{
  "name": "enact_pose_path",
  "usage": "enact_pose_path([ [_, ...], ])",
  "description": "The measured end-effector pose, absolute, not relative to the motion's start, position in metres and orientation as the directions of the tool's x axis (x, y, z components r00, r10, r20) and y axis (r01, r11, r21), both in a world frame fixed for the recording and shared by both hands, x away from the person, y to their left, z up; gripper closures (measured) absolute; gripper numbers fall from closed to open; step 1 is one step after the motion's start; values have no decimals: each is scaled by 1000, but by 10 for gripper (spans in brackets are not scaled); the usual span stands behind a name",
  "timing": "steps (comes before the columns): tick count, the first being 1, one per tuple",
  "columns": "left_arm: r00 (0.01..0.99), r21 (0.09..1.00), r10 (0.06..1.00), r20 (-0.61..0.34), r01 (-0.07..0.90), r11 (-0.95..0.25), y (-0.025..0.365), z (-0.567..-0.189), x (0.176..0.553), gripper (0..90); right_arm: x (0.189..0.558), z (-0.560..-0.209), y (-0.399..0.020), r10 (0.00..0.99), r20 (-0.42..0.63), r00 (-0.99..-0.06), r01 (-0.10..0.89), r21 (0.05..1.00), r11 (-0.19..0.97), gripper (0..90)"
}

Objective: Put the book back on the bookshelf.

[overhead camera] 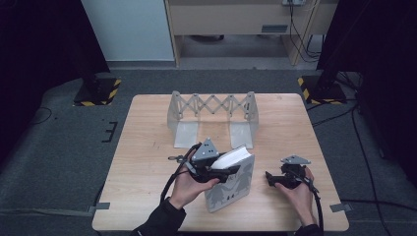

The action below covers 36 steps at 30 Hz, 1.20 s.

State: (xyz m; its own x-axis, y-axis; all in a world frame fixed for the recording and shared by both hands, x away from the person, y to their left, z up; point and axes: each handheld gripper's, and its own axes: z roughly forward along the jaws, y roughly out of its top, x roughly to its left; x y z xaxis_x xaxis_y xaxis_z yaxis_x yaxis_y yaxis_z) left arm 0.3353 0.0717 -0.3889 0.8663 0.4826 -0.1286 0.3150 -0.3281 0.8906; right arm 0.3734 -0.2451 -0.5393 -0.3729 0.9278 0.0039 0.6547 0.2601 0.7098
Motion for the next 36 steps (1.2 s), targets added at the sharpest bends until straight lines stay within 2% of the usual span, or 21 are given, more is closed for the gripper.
enact_pose_path([
  [8,868,901,482,-122,301,-312,71,-389,332,507,373,-539,-245,928,5,-373,655,709,260,29],
  [15,845,900,513,-149,330,-283,73,-389,335,513,373,-539,-245,928,6,-373,656,709,259,30],
  [19,831,901,541,-130,327,-285,74,-387,336,514,373,-539,-245,928,5,-374,655,709,260,30],
  [30,775,920,621,-119,321,-223,111,-367,337,514,373,-539,-245,928,6,-372,657,708,259,29],
  [36,702,913,707,-88,341,-225,142,-364,341,513,373,-539,-245,927,4,-375,655,708,262,29],
])
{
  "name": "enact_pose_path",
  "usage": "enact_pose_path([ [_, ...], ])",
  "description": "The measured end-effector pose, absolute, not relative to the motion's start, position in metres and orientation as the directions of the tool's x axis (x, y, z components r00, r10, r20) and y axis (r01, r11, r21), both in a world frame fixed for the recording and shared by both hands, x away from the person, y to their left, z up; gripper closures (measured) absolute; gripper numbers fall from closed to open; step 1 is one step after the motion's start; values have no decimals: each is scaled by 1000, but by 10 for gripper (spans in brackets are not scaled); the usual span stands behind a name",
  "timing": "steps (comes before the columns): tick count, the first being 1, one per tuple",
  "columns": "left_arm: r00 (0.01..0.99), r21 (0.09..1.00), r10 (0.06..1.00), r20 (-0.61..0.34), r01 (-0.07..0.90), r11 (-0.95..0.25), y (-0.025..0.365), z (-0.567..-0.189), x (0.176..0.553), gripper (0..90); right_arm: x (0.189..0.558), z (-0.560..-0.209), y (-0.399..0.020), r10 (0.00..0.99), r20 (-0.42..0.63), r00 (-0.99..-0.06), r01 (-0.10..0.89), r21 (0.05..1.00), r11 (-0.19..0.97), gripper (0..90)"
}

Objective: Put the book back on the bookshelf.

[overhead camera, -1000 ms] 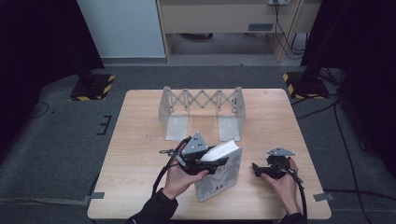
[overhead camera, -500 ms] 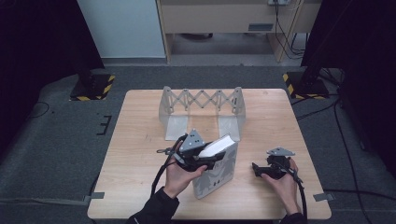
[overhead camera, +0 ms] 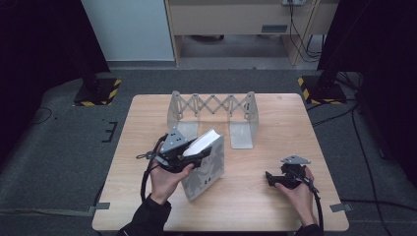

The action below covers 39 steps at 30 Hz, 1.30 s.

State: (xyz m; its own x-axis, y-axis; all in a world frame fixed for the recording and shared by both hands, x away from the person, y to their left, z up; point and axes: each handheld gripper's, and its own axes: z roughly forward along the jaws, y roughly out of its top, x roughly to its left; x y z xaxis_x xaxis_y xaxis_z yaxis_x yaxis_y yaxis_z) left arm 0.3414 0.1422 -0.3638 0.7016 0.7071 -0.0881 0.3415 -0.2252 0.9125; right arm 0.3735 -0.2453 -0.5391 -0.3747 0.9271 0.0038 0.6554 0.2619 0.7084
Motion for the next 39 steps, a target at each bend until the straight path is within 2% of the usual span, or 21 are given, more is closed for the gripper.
enact_pose_path([
  [14,561,910,821,-101,386,-151,190,-353,366,513,373,-539,-245,927,3,-375,655,708,263,29],
  [28,452,910,884,-119,405,-85,203,-352,406,513,373,-539,-245,927,4,-375,655,709,262,29],
  [39,383,912,919,-94,403,-75,196,-349,434,512,373,-539,-245,927,4,-375,655,708,262,30],
])
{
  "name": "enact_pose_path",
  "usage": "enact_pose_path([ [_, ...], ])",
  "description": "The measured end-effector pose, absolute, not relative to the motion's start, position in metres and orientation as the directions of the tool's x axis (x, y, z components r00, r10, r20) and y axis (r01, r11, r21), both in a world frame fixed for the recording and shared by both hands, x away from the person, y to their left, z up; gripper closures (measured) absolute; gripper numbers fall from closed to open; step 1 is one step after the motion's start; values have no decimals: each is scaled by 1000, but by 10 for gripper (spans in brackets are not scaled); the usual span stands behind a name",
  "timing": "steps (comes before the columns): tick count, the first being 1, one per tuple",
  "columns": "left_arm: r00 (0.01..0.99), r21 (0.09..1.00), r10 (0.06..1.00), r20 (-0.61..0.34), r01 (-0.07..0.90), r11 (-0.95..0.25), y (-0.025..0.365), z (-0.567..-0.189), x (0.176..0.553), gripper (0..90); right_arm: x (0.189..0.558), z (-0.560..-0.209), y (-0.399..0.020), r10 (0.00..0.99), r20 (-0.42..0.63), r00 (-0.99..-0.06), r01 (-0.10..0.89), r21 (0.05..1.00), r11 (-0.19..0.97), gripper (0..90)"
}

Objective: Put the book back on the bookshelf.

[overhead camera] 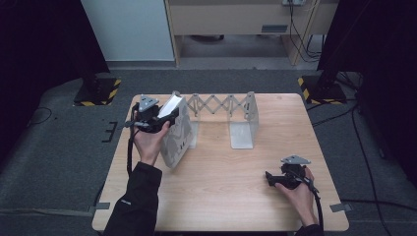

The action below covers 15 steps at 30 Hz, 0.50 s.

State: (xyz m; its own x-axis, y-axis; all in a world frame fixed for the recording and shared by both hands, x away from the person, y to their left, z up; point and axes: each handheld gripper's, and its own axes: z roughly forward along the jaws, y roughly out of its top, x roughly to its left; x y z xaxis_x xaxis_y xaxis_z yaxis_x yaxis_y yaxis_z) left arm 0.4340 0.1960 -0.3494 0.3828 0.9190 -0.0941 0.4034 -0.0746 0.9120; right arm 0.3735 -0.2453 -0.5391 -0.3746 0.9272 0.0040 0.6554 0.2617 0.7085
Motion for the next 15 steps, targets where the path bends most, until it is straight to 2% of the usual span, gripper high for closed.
enact_pose_path([
  [15,304,922,949,-84,384,-42,177,-362,475,512,374,-539,-245,928,4,-372,655,709,260,29],
])
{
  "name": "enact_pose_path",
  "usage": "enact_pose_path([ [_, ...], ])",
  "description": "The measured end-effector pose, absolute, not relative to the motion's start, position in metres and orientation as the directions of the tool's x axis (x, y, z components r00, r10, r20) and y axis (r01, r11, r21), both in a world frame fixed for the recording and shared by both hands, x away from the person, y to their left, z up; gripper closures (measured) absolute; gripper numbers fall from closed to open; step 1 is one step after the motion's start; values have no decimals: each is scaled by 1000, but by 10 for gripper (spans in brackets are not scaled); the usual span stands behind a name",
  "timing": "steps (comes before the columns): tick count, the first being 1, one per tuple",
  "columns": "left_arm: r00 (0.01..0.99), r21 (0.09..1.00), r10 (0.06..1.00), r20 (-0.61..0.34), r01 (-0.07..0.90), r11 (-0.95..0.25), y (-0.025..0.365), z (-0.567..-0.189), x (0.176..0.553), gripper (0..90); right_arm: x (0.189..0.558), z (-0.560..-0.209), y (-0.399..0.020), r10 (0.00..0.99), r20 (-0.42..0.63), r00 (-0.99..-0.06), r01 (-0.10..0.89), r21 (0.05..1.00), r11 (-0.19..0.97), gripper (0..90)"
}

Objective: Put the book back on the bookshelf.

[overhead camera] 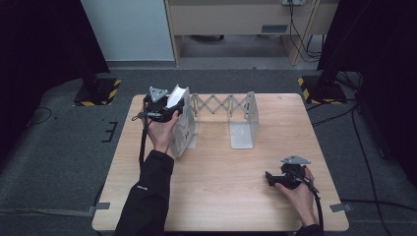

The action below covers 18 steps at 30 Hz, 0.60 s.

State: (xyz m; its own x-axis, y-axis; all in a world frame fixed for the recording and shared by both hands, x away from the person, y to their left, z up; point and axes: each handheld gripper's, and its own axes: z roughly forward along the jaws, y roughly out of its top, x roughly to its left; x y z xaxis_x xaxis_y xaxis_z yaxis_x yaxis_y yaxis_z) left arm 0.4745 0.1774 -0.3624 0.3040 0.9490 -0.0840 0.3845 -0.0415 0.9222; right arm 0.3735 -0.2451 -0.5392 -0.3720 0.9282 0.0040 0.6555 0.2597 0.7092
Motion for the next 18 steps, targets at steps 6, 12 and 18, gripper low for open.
enact_pose_path([
  [6,288,918,952,-104,396,-19,173,-371,487,512,374,-539,-245,928,4,-372,655,709,260,29],
  [12,270,918,959,-91,396,-25,168,-374,498,512,373,-539,-245,927,3,-376,655,708,263,29],
  [18,249,922,965,-82,386,-21,161,-378,508,511,373,-539,-245,927,3,-375,655,708,263,29],
])
